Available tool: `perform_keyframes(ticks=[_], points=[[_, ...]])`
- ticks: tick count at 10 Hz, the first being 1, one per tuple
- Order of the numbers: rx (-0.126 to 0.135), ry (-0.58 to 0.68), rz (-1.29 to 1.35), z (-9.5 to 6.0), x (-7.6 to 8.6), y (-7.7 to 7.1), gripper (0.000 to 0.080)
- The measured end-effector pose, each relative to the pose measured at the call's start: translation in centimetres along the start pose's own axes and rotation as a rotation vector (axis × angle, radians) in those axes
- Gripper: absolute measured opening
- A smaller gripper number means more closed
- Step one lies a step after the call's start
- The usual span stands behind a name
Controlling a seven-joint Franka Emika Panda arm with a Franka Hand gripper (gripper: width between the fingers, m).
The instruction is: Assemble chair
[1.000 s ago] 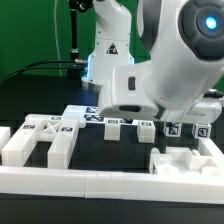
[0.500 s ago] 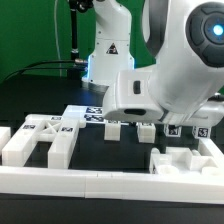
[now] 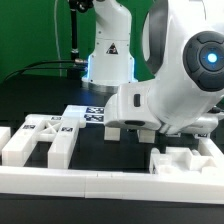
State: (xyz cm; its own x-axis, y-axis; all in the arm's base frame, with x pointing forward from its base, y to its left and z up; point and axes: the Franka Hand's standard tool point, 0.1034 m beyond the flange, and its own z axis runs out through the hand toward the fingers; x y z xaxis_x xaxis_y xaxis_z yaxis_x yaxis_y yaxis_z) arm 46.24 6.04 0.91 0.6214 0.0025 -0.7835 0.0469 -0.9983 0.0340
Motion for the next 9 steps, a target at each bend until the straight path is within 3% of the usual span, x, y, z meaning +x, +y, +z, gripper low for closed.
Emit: perform_keyframes(ticks=[2, 3, 4, 9], points=[[0.0, 0.0, 0.0, 0.02, 0.01, 0.0, 0.0406], [0.0, -0.001, 0.0, 0.01, -0.01, 0.0, 0.0406], [0.0, -0.001, 0.0, 0.02, -0.01, 0.0, 0.0285], [0.0, -0.001, 0.0, 0.02, -0.01, 0.0, 0.0285]])
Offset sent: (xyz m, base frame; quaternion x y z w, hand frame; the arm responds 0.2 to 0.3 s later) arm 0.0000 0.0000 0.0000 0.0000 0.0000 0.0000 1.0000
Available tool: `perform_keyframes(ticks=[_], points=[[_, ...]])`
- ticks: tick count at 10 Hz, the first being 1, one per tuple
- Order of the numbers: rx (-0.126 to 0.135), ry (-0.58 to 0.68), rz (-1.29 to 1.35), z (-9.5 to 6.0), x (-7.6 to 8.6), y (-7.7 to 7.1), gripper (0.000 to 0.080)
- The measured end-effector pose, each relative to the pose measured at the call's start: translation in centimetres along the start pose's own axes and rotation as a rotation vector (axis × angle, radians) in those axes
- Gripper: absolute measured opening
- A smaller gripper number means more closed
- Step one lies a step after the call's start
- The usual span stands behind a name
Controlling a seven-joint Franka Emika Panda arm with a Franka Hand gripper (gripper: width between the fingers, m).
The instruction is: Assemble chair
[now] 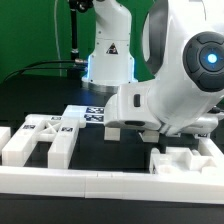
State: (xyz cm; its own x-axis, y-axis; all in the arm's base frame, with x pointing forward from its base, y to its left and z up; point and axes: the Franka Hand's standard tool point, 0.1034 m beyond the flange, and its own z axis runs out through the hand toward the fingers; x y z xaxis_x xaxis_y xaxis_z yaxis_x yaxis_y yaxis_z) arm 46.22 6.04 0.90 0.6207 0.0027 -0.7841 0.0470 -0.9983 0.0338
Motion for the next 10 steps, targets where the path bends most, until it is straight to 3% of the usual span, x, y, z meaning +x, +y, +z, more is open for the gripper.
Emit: perform_keyframes(ticks=[2, 4, 5, 6, 7, 10], points=[[-0.002, -0.01, -0.008, -0.6, -0.4, -0.1, 0.0285], [-0.002, 0.011, -0.029, -5.9, -2.4, -0.5, 0.0285], [-0.001, 0.026, -0.027, -7.3, -3.2, -0.5, 0.0285], [-0.003, 0.016, -0.03, -7.5, -3.9, -0.5, 0.0285], [-0.004, 0.075, -0.043, -6.9, -2.9, -0.5, 0.0285], [0.006, 0.271, -0.037, -8.0, -2.7, -0.9, 0.0285]])
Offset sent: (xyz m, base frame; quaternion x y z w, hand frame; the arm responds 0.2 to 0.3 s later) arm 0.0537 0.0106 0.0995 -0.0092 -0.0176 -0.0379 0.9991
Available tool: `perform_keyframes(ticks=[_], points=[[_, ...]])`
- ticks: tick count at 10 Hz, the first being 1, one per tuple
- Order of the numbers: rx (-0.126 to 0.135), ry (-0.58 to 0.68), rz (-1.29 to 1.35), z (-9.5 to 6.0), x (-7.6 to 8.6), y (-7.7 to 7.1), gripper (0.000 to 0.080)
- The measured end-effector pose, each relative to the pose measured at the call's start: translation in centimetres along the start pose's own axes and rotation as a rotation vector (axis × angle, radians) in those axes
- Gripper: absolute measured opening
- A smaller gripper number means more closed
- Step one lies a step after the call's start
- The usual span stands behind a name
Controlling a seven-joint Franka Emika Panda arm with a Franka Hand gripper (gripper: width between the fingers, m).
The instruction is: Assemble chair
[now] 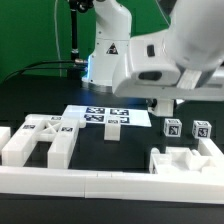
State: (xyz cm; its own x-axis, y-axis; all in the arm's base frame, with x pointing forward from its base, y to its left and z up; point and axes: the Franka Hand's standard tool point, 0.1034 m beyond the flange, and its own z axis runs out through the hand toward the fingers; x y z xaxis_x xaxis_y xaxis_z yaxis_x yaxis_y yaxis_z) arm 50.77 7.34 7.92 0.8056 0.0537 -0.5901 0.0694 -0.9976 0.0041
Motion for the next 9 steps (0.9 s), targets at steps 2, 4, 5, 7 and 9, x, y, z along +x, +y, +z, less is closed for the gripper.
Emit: perform_keyframes(ticks=[2, 4, 5, 7, 9], points=[[0.025, 0.123, -0.024, -5.5, 0.8, -1.7, 0.0285], [0.023, 0.254, -0.058, -9.2, 1.9, -1.8, 0.0285], [0.027, 0.385, -0.05, -8.8, 2.1, -1.5, 0.0285], [0.027, 0.454, -0.047, -7.8, 1.2, -1.3, 0.0285], [0.027, 0.614, -0.058, -9.2, 2.6, -1.9, 0.0285]])
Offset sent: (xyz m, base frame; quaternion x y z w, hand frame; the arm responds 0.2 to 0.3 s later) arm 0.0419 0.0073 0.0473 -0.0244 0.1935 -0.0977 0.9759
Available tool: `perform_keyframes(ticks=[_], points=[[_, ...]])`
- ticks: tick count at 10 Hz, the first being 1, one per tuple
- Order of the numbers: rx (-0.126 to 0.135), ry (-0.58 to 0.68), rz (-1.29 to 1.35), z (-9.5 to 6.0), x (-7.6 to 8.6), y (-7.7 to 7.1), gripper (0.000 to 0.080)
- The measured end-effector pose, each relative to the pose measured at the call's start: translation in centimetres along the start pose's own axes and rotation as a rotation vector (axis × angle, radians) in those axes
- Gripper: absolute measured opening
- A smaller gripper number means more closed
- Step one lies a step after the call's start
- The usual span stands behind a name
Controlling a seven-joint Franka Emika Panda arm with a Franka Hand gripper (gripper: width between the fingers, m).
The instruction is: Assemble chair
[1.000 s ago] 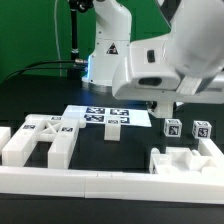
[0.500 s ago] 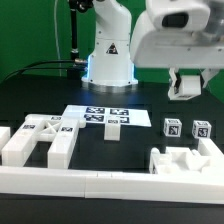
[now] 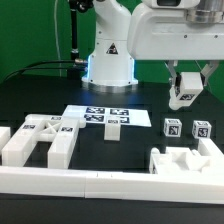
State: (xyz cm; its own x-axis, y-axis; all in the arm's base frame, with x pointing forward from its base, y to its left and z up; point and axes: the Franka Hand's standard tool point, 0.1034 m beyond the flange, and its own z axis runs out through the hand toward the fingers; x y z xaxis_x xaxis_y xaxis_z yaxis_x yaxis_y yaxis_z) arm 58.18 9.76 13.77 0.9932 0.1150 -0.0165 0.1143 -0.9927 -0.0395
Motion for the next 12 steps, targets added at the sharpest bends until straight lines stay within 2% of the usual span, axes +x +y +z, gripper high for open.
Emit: perform_keyframes(ticks=[2, 3, 6, 7, 9, 10, 11, 12], points=[[0.0, 0.162, -0.017, -1.6, 2.8, -0.7, 0.0286], [0.0, 0.245, -0.018, -1.6, 3.4, -0.9, 0.0286], [-0.005, 0.435, -0.017, -1.2, 3.6, -0.5, 0.0286], [-0.006, 0.539, -0.016, -1.4, 4.0, -0.4, 0.0286], [-0.002, 0.678, -0.015, -0.3, 5.3, -0.8, 0.0286], [0.003, 0.72, -0.015, 0.8, 5.8, -1.2, 0.0286], [0.001, 0.683, -0.017, 1.9, 5.6, -1.2, 0.0286], [-0.001, 0.686, -0.02, 2.1, 5.7, -1.1, 0.0286]])
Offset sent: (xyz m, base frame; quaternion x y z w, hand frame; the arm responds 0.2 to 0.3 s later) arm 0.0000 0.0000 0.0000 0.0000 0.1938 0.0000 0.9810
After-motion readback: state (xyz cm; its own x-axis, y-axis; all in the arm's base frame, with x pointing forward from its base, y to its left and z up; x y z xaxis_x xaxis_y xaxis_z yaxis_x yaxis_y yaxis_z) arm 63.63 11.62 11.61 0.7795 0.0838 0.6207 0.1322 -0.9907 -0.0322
